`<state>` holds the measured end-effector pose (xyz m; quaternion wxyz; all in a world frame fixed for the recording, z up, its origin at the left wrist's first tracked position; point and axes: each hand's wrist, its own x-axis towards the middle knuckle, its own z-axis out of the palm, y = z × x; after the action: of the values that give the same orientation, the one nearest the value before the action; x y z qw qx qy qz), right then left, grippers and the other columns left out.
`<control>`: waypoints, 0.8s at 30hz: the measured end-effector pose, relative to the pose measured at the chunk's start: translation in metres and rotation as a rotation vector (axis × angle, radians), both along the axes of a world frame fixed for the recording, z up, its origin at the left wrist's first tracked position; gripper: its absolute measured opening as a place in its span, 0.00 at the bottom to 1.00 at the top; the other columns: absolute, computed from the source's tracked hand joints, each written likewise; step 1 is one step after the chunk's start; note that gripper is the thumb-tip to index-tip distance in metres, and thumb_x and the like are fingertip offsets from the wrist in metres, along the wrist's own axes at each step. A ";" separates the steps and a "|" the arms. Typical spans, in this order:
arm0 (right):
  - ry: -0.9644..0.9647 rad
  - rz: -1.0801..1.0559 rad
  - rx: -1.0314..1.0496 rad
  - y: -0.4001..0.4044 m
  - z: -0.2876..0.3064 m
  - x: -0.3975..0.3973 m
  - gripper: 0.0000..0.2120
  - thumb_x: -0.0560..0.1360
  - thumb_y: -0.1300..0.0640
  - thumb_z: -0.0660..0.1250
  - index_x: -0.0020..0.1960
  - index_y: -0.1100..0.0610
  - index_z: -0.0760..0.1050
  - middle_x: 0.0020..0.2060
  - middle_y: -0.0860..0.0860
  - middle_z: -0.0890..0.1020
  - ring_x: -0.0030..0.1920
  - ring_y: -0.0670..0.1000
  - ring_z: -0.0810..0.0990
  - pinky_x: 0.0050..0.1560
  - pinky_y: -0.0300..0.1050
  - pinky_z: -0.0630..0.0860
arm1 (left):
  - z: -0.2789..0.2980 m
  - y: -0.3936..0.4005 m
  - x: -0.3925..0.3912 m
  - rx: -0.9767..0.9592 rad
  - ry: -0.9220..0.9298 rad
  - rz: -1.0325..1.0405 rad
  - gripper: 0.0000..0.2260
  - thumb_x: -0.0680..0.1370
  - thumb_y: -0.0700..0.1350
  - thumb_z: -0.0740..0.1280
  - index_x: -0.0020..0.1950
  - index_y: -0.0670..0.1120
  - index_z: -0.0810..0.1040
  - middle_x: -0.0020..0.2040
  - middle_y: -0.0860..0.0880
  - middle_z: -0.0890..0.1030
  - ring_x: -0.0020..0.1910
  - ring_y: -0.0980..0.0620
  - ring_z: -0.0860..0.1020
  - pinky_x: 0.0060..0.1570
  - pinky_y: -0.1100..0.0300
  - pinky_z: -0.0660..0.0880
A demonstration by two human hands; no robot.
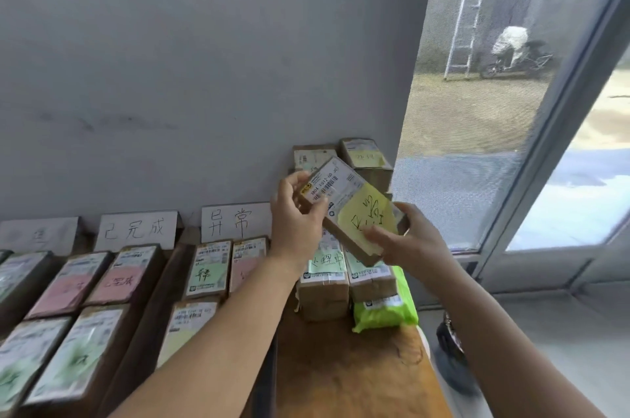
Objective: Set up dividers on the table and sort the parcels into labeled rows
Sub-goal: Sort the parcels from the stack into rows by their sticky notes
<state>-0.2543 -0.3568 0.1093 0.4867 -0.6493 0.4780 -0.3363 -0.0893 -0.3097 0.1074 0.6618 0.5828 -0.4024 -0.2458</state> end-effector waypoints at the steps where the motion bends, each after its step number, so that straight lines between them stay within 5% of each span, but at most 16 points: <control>1: -0.045 -0.016 0.034 0.006 -0.001 0.000 0.24 0.69 0.54 0.75 0.61 0.57 0.70 0.45 0.53 0.80 0.40 0.54 0.83 0.38 0.48 0.81 | -0.002 0.004 -0.005 0.002 0.040 -0.011 0.20 0.77 0.38 0.68 0.62 0.56 0.67 0.59 0.47 0.75 0.51 0.58 0.79 0.44 0.65 0.79; 3: -0.125 -0.063 0.060 0.017 -0.004 0.003 0.18 0.72 0.53 0.72 0.58 0.58 0.71 0.47 0.56 0.80 0.41 0.58 0.83 0.44 0.54 0.81 | -0.006 0.014 -0.017 0.053 0.137 -0.050 0.28 0.77 0.39 0.69 0.72 0.53 0.60 0.56 0.53 0.77 0.52 0.60 0.78 0.44 0.66 0.78; 7: -0.133 -0.134 -0.012 0.033 -0.015 0.015 0.13 0.75 0.49 0.68 0.54 0.54 0.69 0.45 0.55 0.81 0.43 0.56 0.83 0.50 0.60 0.78 | -0.021 0.034 -0.034 0.174 0.174 -0.149 0.34 0.72 0.52 0.73 0.75 0.51 0.61 0.62 0.51 0.79 0.64 0.51 0.75 0.64 0.50 0.72; 9: -0.114 -0.124 -0.011 0.040 -0.020 0.021 0.13 0.76 0.47 0.65 0.55 0.53 0.70 0.45 0.53 0.82 0.44 0.54 0.83 0.51 0.59 0.78 | -0.025 0.044 -0.036 0.200 0.196 -0.172 0.42 0.67 0.57 0.75 0.76 0.55 0.59 0.61 0.54 0.79 0.62 0.53 0.76 0.65 0.48 0.70; 12: -0.077 -0.065 -0.031 0.045 -0.025 0.029 0.10 0.78 0.46 0.59 0.51 0.51 0.73 0.46 0.51 0.82 0.47 0.53 0.82 0.53 0.59 0.76 | -0.030 0.051 -0.023 0.219 0.227 -0.086 0.35 0.73 0.49 0.74 0.75 0.56 0.59 0.58 0.54 0.81 0.59 0.53 0.77 0.63 0.44 0.72; 16: 0.096 -0.111 -0.173 0.041 -0.040 0.038 0.15 0.79 0.50 0.59 0.57 0.59 0.74 0.53 0.57 0.80 0.56 0.59 0.77 0.59 0.57 0.71 | -0.035 0.058 0.007 0.248 0.239 0.052 0.28 0.76 0.47 0.71 0.73 0.55 0.63 0.60 0.51 0.79 0.62 0.49 0.75 0.63 0.46 0.72; 19: 0.376 -0.065 -0.179 0.041 -0.060 0.050 0.32 0.75 0.45 0.65 0.74 0.56 0.59 0.69 0.55 0.68 0.69 0.57 0.64 0.67 0.52 0.61 | -0.042 0.063 0.021 0.265 0.207 0.119 0.26 0.76 0.47 0.70 0.72 0.56 0.64 0.60 0.52 0.78 0.61 0.49 0.74 0.63 0.44 0.71; 24: 0.655 -0.023 -0.273 0.044 -0.095 0.079 0.47 0.70 0.36 0.66 0.77 0.55 0.46 0.74 0.57 0.57 0.73 0.60 0.54 0.71 0.53 0.54 | -0.055 0.070 0.036 0.293 0.226 0.154 0.23 0.77 0.48 0.69 0.70 0.57 0.67 0.62 0.52 0.77 0.63 0.49 0.73 0.64 0.42 0.70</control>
<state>-0.1752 -0.3125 0.0139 0.2126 -0.7763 0.5666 -0.1764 -0.0536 -0.2398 0.0521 0.6277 0.6707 -0.2398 -0.3141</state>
